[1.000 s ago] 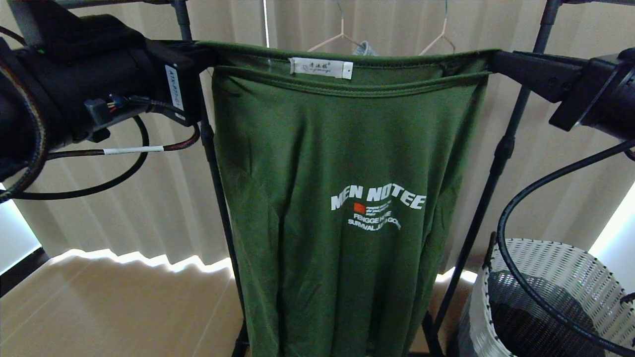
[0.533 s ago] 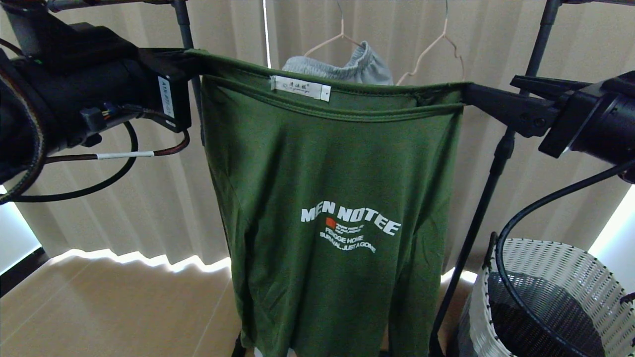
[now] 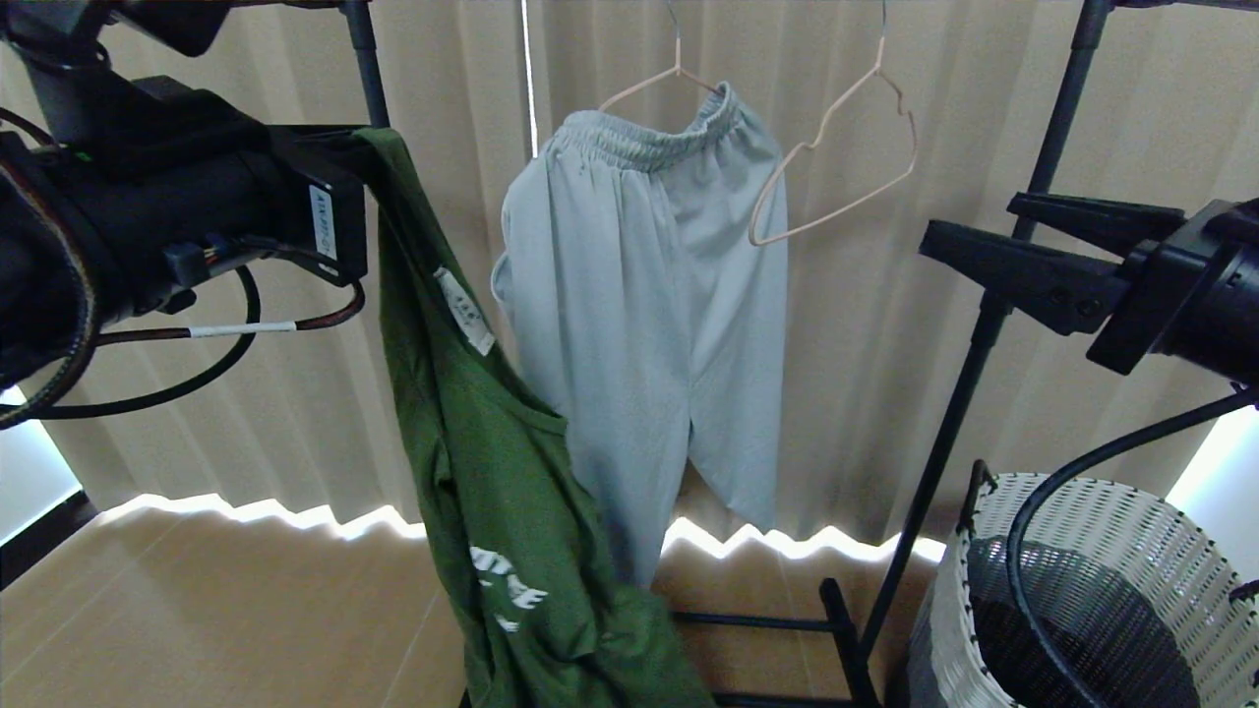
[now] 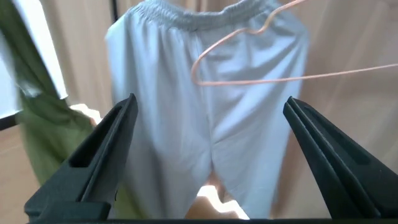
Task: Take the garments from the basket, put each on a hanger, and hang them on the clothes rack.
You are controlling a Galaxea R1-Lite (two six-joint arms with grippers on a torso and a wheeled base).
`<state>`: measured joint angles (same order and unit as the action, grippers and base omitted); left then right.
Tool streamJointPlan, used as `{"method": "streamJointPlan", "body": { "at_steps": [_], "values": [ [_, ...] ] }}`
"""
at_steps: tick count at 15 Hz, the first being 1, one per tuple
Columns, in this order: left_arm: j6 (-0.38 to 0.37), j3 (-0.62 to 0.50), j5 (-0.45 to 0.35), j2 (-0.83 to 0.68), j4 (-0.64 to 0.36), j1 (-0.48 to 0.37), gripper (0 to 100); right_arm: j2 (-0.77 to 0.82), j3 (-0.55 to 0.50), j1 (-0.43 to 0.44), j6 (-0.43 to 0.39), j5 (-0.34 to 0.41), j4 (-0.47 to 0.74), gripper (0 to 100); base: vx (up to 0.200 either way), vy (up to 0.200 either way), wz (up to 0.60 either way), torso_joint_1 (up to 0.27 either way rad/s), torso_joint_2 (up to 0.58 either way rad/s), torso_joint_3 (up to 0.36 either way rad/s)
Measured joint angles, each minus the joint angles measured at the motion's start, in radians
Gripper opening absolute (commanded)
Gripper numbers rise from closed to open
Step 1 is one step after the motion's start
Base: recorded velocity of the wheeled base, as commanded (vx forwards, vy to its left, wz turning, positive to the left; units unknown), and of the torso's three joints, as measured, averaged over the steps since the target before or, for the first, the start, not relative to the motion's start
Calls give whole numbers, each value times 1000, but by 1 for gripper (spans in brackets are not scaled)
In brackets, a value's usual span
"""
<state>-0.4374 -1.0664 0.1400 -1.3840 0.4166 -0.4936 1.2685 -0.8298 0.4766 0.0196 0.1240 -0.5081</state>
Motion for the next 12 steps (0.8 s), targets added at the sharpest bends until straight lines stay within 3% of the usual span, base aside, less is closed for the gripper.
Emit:
{"method": "streamJointPlan", "body": {
  "at_steps": [1, 3, 5, 7, 10, 12],
  "values": [
    [0, 1, 1, 1, 0, 1, 0, -12, 16, 0, -1, 47, 2, 100, 0, 0, 0, 0, 0, 0],
    [-3, 19, 21, 11, -4, 1, 0, -32, 49, -7, -30, 70, 9, 100, 0, 0, 0, 0, 0, 0],
    [-12, 68, 45, 41, -7, 2, 0, -44, 93, -31, -152, 46, 13, 100, 0, 0, 0, 0, 0, 0],
    [-14, 145, 50, 96, -10, 11, 0, -55, 154, -66, -282, -50, 15, 100, 0, 0, 0, 0, 0, 0],
    [13, 274, 41, 200, -51, 82, 0, -66, 193, -86, -303, -284, 14, 100, 0, 0, 0, 0, 0, 0],
    [86, 371, 29, 269, -62, 111, 0, -74, 230, -90, -303, -409, 4, 100, 0, 0, 0, 0, 0, 0]
  ]
}}
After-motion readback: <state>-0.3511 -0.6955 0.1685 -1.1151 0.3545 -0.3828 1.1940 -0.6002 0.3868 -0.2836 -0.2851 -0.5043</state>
